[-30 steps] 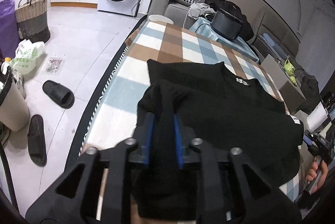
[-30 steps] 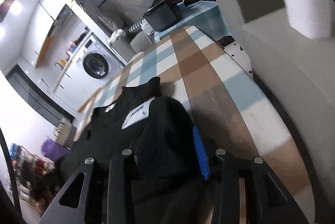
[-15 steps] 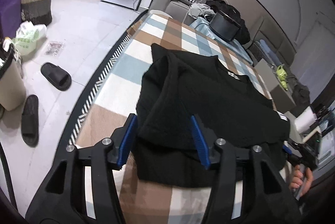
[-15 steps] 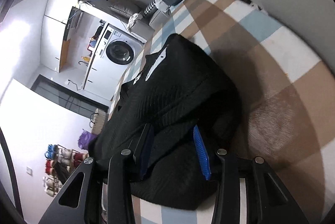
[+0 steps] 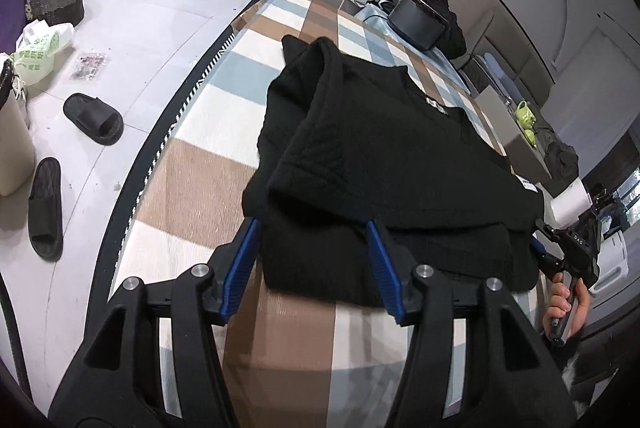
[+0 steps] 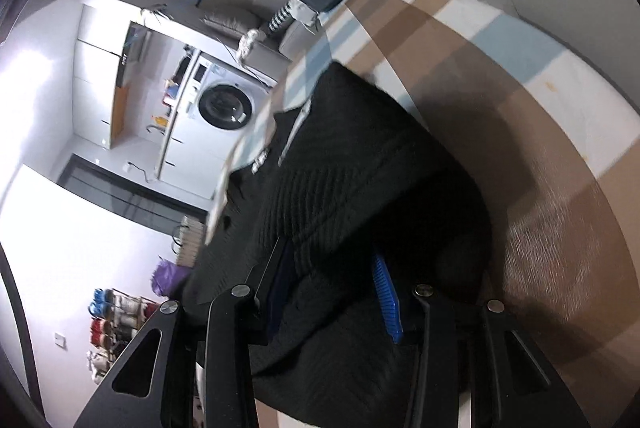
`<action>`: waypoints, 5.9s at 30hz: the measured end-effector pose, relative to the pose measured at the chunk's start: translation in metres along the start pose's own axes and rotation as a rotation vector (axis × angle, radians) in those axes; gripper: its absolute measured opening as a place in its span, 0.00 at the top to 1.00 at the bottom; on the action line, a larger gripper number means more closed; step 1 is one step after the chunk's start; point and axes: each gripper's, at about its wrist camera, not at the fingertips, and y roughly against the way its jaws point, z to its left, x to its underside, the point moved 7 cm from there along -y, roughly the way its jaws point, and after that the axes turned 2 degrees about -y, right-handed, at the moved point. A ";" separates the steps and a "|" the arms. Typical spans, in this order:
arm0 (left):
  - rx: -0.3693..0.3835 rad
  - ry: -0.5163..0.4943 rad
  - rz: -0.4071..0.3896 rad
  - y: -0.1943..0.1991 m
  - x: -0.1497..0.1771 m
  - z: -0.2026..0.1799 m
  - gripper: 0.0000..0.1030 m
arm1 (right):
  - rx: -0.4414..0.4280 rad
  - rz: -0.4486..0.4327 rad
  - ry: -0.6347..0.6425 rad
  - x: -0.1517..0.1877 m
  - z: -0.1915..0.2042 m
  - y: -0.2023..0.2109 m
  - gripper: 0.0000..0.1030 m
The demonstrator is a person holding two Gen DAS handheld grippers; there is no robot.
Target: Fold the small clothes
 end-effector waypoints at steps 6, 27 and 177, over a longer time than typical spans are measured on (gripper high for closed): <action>0.002 -0.010 0.012 -0.004 0.006 -0.002 0.50 | -0.029 -0.013 -0.024 0.000 -0.003 -0.001 0.57; -0.042 -0.007 -0.012 -0.024 -0.006 0.003 0.50 | -0.165 -0.110 0.062 -0.021 0.038 0.012 0.57; -0.266 -0.277 -0.028 -0.194 -0.219 -0.043 1.00 | 0.549 -0.082 0.337 -0.159 0.025 -0.115 0.65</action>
